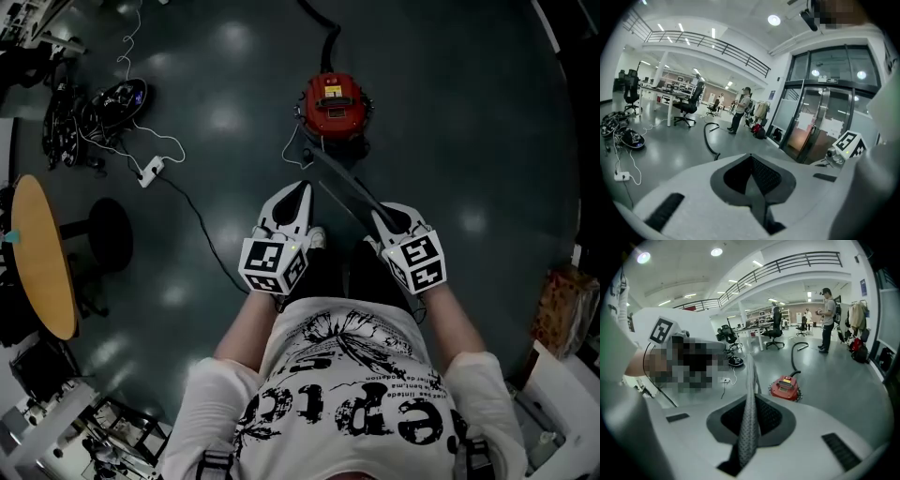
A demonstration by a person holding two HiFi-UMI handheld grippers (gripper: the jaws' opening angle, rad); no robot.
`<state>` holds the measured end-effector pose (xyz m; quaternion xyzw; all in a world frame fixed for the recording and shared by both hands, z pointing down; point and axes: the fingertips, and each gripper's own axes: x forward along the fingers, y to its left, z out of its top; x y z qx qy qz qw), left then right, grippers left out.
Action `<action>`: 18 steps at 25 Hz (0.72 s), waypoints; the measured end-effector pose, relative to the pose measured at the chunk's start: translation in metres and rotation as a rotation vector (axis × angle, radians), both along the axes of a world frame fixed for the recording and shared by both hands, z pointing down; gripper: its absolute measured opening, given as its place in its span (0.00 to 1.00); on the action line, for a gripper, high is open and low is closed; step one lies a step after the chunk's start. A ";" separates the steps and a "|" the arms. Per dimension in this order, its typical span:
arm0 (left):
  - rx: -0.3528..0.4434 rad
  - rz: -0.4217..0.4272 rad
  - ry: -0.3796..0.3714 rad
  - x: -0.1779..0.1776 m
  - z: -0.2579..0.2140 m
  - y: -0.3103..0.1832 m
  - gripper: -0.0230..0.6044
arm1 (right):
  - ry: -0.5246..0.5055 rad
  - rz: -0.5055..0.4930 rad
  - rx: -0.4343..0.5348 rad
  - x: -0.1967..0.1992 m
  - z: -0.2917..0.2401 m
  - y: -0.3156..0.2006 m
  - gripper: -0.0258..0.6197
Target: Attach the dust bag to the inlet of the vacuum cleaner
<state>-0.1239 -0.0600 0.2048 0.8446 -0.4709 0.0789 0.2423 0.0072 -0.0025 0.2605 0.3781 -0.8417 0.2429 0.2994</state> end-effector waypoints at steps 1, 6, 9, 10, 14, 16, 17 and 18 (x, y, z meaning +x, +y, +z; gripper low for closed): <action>0.005 -0.015 0.021 0.006 -0.002 -0.004 0.04 | -0.002 -0.021 0.000 0.004 0.002 -0.006 0.06; 0.067 -0.075 -0.008 0.024 0.019 -0.030 0.04 | -0.016 -0.165 0.006 0.019 0.040 -0.035 0.06; 0.106 -0.088 -0.067 0.026 0.050 -0.047 0.04 | -0.004 -0.228 0.022 0.028 0.077 -0.049 0.06; 0.114 -0.093 -0.077 0.025 0.063 -0.053 0.04 | 0.000 -0.245 0.030 0.029 0.092 -0.054 0.06; 0.154 -0.096 -0.096 0.016 0.132 -0.083 0.04 | 0.014 -0.312 0.080 0.031 0.166 -0.073 0.06; 0.183 -0.074 -0.078 0.013 0.172 -0.094 0.04 | 0.008 -0.329 0.099 0.027 0.210 -0.078 0.07; 0.198 -0.057 -0.058 0.013 0.192 -0.098 0.04 | 0.003 -0.337 0.106 0.026 0.233 -0.079 0.06; 0.213 -0.043 -0.035 0.014 0.213 -0.103 0.04 | -0.003 -0.346 0.114 0.025 0.256 -0.081 0.07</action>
